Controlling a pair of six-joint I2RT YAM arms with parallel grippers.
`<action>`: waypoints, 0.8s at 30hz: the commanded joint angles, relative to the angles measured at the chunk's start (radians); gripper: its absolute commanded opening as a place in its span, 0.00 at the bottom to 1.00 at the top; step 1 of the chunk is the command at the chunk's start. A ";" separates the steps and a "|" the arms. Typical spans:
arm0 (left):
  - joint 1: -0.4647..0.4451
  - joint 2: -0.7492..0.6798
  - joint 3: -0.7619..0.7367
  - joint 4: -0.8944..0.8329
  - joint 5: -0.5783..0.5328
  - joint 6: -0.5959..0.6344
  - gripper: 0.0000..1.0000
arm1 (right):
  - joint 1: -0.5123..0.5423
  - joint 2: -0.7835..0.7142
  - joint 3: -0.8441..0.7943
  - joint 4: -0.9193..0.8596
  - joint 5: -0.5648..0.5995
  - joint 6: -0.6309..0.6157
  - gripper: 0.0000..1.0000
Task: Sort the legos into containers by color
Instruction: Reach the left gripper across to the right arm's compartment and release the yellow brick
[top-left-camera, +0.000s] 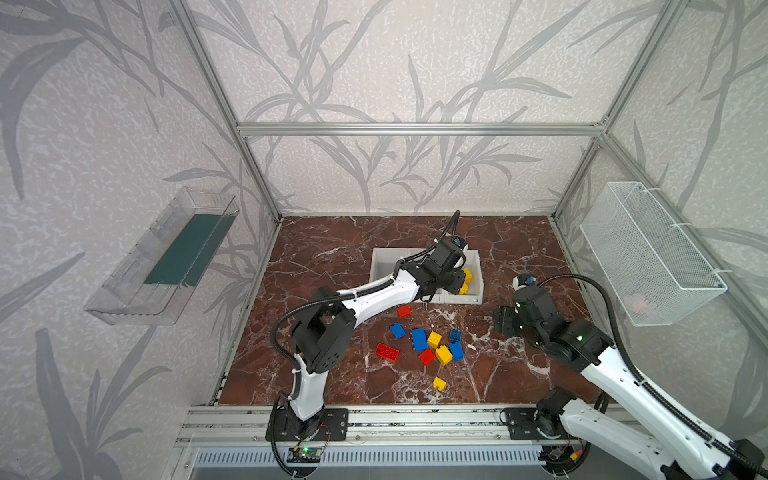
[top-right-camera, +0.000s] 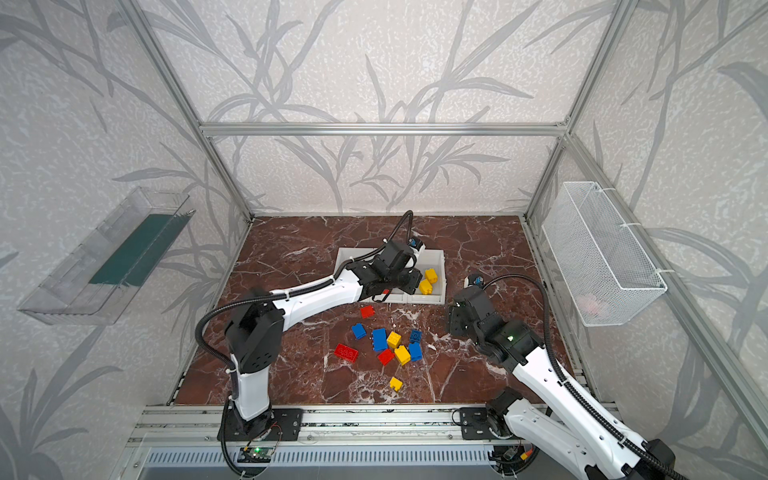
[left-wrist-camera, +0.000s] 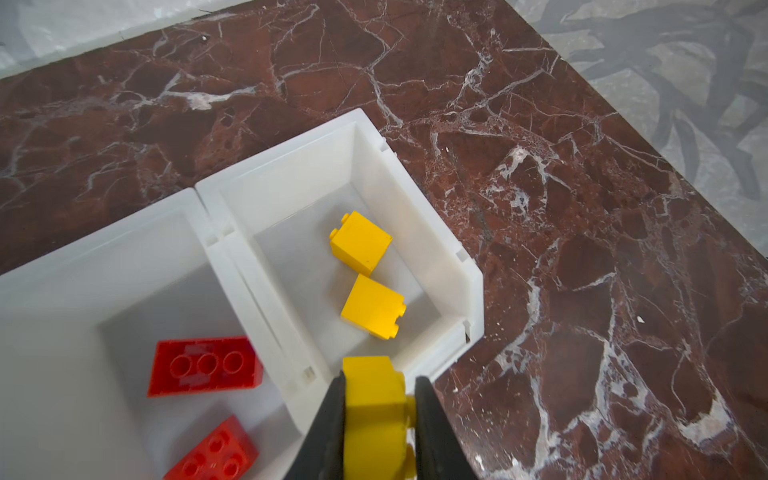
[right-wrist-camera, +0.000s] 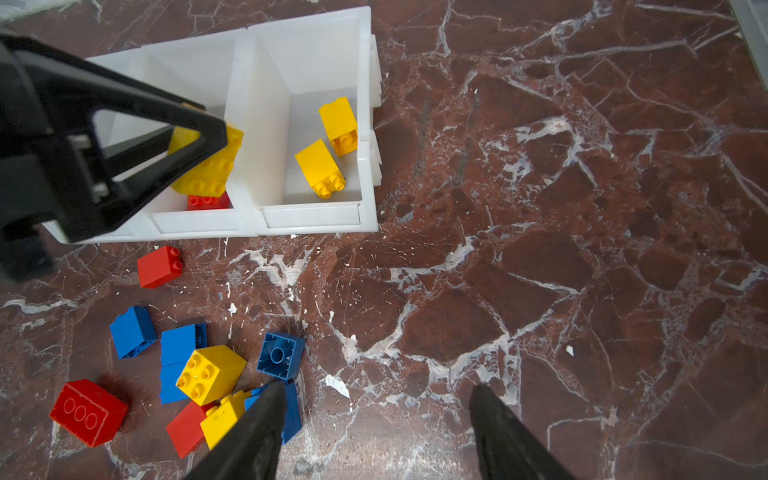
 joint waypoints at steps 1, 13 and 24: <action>0.028 0.057 0.075 0.057 0.046 -0.002 0.22 | -0.004 -0.035 -0.024 -0.046 0.002 0.011 0.70; 0.047 0.120 0.164 0.070 0.037 -0.005 0.58 | -0.004 -0.101 -0.046 -0.100 0.018 0.031 0.74; 0.086 -0.194 -0.194 0.148 -0.001 -0.050 0.60 | -0.005 -0.057 -0.039 -0.080 -0.029 0.014 0.74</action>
